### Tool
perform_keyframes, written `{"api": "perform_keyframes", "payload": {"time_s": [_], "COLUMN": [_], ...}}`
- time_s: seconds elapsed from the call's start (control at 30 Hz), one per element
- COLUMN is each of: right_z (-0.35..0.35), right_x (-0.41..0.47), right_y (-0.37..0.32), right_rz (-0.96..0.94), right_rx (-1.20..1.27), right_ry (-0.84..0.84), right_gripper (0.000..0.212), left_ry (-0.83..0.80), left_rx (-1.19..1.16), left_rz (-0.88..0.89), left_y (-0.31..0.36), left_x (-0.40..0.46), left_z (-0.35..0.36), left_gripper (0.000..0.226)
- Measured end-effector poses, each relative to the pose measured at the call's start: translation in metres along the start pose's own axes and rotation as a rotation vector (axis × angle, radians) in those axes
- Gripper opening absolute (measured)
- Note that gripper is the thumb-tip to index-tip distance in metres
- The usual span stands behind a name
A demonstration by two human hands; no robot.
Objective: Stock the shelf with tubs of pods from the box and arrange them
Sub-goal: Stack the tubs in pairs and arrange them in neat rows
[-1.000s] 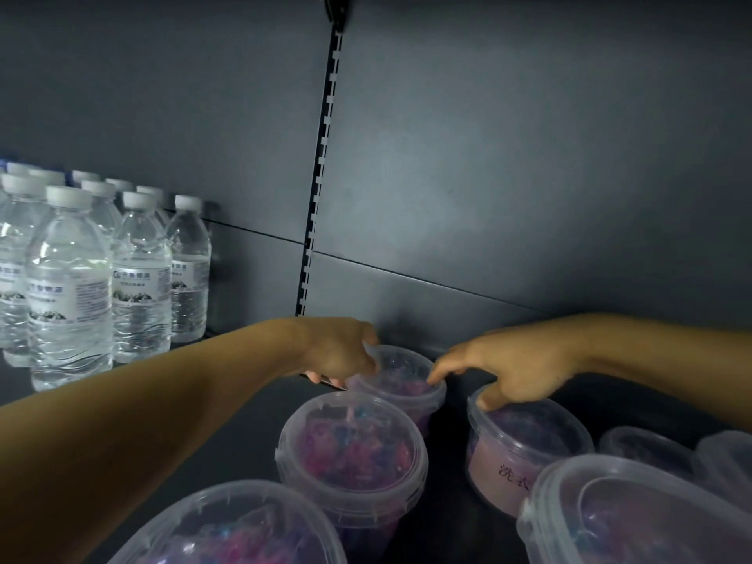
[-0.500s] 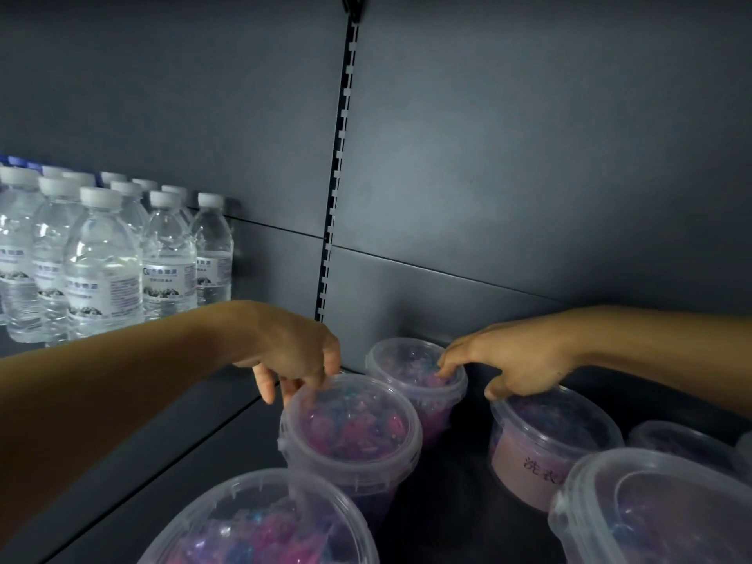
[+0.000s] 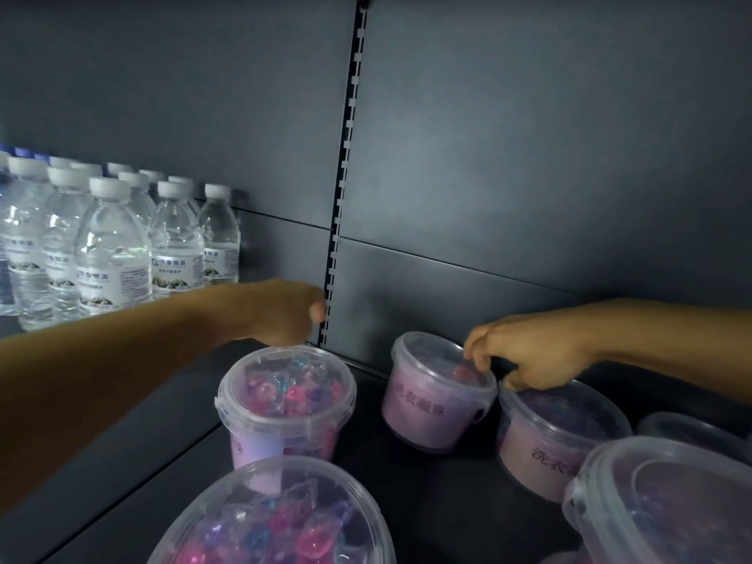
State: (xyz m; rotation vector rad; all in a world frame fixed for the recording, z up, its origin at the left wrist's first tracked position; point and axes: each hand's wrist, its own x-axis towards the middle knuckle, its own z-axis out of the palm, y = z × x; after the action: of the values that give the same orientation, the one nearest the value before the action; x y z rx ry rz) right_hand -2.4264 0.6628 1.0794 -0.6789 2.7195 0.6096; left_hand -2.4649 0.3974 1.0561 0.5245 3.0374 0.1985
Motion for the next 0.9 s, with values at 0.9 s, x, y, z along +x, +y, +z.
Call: {"api": "perform_keyframes", "payload": {"time_s": [0.9], "right_z": [-0.006], "right_x": [-0.03], "right_y": [-0.008], "right_rz": [0.073], "right_rx": [0.115], "right_ry": [0.092], "right_gripper": [0.027], "left_ry": [0.073], "left_rx": [0.186], "left_rz": [0.39], "left_y": [0.076], "left_x": [0.028], "left_z": [0.034], "left_gripper": [0.047]}}
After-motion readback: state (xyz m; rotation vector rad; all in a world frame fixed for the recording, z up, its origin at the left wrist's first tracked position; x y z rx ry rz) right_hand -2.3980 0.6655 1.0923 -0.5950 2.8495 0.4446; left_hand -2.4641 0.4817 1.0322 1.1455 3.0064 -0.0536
